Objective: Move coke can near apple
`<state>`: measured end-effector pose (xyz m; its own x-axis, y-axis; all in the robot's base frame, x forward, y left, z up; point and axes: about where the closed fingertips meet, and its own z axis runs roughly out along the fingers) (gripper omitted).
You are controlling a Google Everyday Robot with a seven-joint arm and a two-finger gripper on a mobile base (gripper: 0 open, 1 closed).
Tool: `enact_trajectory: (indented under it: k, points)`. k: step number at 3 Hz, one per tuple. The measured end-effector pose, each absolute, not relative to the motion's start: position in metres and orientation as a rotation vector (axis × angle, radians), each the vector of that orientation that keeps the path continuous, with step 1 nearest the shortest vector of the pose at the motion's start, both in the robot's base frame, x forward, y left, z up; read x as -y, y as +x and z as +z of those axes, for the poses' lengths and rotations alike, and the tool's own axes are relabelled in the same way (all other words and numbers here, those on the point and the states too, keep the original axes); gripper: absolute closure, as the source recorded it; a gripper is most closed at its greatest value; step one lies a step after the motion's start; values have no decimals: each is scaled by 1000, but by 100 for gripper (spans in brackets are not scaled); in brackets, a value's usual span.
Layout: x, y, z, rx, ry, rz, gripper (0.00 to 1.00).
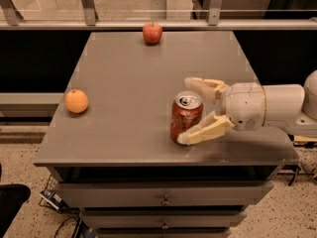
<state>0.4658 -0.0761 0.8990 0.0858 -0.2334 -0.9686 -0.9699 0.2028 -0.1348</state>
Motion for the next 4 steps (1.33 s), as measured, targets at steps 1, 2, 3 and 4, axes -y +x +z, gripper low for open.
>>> enact_trajectory:
  k: [1,2,3,4]
  points:
    - [69,466,899,-1366,-1263,858,40]
    - [67,465,900,-1363,-1267,859,64]
    - [64,465,900,-1360,-1272,861,87]
    - [62,464,901,-1358,-1276,862,100]
